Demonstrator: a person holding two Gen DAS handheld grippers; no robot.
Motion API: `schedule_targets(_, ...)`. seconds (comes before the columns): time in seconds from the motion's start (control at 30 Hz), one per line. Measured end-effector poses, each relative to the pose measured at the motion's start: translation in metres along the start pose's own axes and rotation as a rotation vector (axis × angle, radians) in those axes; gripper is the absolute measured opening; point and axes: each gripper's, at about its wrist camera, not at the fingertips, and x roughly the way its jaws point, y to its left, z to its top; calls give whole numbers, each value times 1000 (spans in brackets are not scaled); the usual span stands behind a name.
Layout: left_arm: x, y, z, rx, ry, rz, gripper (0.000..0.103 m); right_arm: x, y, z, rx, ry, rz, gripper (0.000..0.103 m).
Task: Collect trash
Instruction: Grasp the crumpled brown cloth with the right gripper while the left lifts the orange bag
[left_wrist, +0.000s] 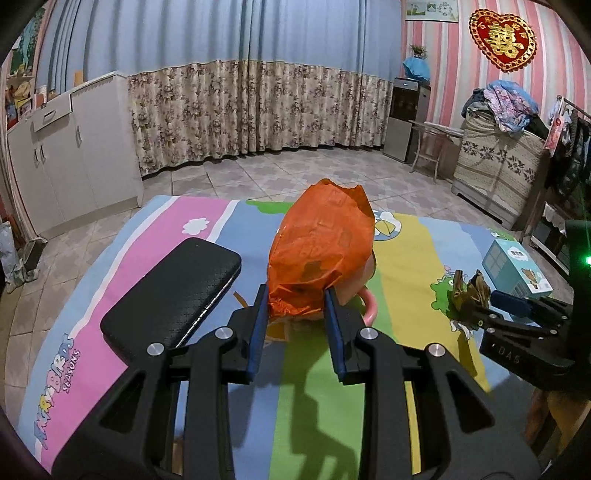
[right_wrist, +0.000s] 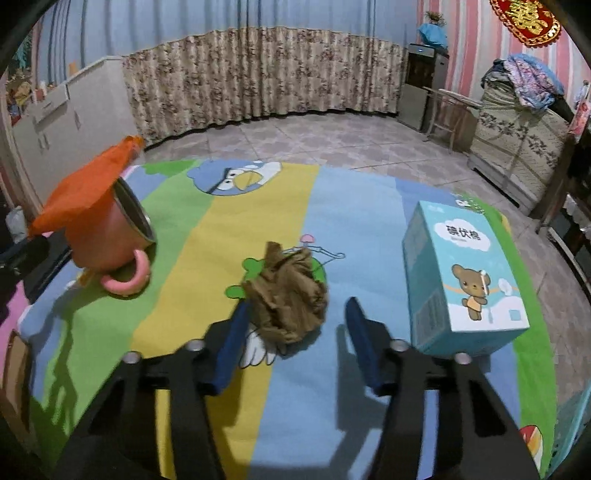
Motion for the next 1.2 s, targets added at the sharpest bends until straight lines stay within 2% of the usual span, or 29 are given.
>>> schedule_targets(0.3,0,-3,-2,17,-4,-12,28,-35,-10,-5,3,-65,-1,40)
schedule_targets(0.63,-17,-32,-6,101,-39,-42,28,-102,-54,-49,89,-95,-38,40)
schedule_targets(0.83,-48,-54,-11,112,-28,-133,28,-162,-101,-73,143,-157,-97,40)
schedule_targets(0.97,-72,-75,-21,146,-40,-153,28,-203,-138,-88,204,-210,-138,40)
schedule_targets(1.1,-99,-107,-30,193,-60,-216,28,-234,-171,-107,267,-248,-180,40)
schedule_targets(1.2,-118,-139,-39,228,-72,-269,28,-245,-193,-124,291,-258,-244,40)
